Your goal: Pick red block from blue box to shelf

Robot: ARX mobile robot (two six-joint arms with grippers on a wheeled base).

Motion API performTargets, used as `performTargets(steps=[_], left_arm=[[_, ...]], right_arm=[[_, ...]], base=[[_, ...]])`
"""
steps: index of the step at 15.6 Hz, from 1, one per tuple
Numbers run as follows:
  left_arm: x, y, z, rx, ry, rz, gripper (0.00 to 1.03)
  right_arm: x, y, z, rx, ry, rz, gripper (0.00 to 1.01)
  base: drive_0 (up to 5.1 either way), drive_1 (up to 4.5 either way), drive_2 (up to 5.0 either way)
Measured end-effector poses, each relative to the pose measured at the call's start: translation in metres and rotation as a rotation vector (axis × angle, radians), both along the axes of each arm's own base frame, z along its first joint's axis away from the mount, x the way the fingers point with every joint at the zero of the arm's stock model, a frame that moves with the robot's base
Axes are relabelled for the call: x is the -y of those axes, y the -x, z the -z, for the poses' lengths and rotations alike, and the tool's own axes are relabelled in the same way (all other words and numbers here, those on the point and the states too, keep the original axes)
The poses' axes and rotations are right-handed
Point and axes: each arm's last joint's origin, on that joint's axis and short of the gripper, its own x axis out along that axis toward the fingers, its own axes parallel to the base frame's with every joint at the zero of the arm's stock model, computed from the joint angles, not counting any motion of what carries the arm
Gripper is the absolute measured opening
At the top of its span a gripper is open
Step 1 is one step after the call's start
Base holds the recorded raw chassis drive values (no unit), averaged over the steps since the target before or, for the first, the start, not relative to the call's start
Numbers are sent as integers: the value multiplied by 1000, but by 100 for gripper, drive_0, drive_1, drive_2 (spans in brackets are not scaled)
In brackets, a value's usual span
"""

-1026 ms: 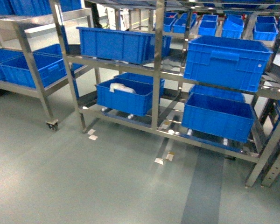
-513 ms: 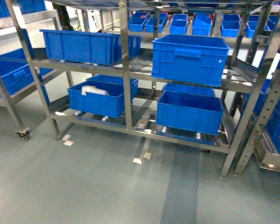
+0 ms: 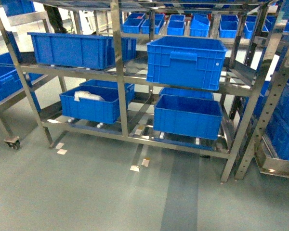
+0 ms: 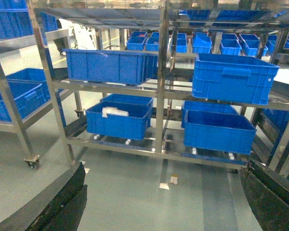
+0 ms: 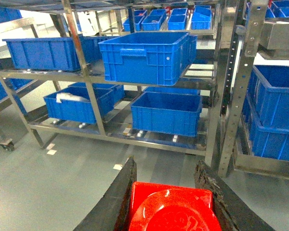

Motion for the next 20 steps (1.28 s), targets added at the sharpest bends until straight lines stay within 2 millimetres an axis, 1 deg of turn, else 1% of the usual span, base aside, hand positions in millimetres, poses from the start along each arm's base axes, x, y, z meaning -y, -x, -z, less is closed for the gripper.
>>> performTargets(steps=[20], left_arm=[[0, 0, 0, -2, 0, 0, 98]], right_arm=[[0, 0, 0, 0, 0, 0, 29]], base=[[-5, 402, -413]])
